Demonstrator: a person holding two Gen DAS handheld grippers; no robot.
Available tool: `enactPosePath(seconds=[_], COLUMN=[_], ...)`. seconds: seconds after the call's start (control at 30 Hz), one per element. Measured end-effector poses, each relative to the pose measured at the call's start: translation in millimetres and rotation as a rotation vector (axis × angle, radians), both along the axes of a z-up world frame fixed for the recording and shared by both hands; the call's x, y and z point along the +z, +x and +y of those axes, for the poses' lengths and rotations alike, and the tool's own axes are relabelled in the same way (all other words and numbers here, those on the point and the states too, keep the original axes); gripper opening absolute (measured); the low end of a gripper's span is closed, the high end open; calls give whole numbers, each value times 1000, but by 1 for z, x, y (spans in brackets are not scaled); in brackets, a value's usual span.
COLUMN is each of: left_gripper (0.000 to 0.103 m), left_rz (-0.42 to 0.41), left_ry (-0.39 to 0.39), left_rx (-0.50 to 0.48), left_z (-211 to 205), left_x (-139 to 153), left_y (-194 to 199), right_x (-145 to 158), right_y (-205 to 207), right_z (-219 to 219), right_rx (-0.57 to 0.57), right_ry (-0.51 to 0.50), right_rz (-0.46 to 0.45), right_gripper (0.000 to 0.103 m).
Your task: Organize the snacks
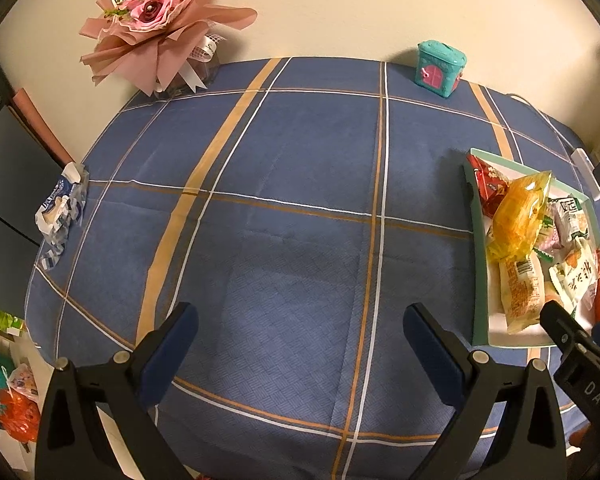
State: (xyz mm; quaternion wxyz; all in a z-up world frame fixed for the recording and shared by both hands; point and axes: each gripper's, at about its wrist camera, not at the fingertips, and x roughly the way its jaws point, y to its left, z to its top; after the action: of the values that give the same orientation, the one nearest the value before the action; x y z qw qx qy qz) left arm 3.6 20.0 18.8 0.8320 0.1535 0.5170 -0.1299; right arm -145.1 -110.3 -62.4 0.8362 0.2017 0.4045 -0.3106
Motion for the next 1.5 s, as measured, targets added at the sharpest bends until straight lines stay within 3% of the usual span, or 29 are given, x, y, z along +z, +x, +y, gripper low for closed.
enactPosePath(seconds=[1.5], left_gripper=[102], left_rz=[12], left_ry=[13], left_rx=[-10], left_z=[-5], left_x=[-5], left_y=[-3], right_x=[-3], right_y=[1], right_z=[-5], right_rx=[-6], right_ry=[26], right_rz=[-1], right_gripper=[103])
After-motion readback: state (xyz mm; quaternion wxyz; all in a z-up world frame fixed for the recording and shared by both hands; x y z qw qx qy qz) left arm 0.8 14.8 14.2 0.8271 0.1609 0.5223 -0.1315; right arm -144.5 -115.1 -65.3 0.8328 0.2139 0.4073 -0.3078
